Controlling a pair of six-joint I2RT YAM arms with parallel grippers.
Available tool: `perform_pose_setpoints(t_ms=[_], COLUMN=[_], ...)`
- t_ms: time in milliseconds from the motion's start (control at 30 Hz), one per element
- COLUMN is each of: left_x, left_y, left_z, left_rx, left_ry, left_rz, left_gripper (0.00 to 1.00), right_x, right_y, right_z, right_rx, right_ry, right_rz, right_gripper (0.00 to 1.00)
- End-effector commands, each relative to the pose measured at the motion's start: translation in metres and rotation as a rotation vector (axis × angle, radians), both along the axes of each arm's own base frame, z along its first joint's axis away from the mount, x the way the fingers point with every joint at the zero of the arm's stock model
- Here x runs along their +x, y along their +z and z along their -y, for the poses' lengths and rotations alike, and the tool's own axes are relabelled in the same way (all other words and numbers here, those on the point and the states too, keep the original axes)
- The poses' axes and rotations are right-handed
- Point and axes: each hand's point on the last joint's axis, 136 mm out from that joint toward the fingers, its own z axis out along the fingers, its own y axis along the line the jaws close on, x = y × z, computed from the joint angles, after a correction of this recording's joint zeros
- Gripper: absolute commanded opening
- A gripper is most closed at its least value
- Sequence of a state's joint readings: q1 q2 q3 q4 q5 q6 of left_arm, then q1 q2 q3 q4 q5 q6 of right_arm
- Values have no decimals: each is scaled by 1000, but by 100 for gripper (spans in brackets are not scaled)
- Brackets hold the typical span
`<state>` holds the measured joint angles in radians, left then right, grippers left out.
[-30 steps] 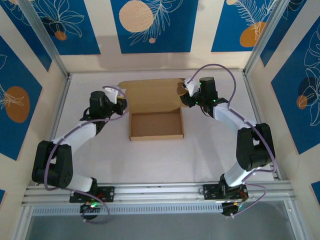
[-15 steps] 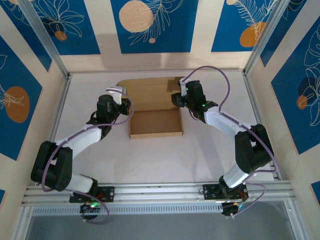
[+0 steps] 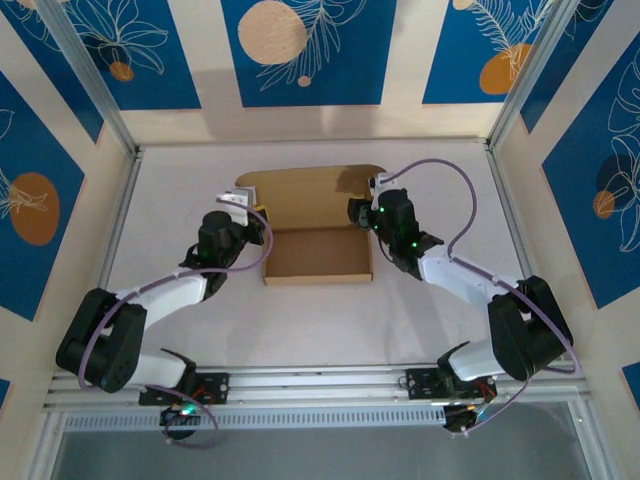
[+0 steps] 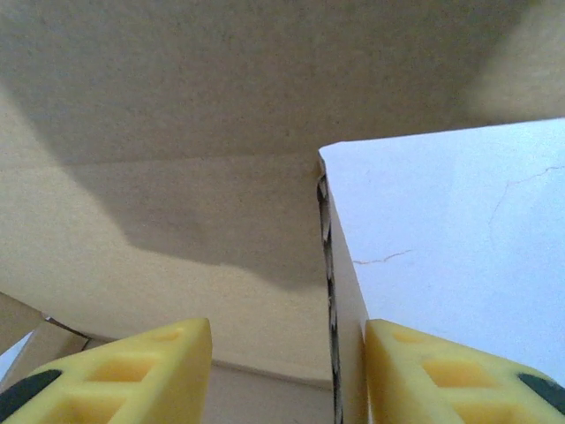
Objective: Fold the paper box
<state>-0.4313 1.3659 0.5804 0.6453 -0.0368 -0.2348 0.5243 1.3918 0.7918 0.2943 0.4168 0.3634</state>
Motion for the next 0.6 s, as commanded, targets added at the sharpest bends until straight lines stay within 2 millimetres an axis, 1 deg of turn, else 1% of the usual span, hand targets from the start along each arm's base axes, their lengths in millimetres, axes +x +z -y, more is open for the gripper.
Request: perform_pose_setpoints(t_ms=[0,67,167,267,333,467,567], left_x=[-13,-14,-14,-13,-11,-5,2], left_y=[28,33,43,48,48,42,34], left_z=[27,27,27,27,30,33,29], left_rx=[-75,-90,-92,-98,-97,-106,-112], left_ry=[-94,-86,-79,-66,-78,-78,-36], left_rz=[113,156,217,272,303,344,376], left_gripper=[17,18,19,20,21,22,22], right_x=[-8,-9,-11,-11,-8,3,18], right_y=[32,33,36,35,37,42,37], right_z=[-23,-23,-25,-25,-26,-33,-34], right_rx=[158,194,197,199,214,199,203], right_ry=[36,34,50,62,73,104,100], right_rz=[134,159,213,256,281,342,352], right_gripper=[49,49,49,50,50,52,54])
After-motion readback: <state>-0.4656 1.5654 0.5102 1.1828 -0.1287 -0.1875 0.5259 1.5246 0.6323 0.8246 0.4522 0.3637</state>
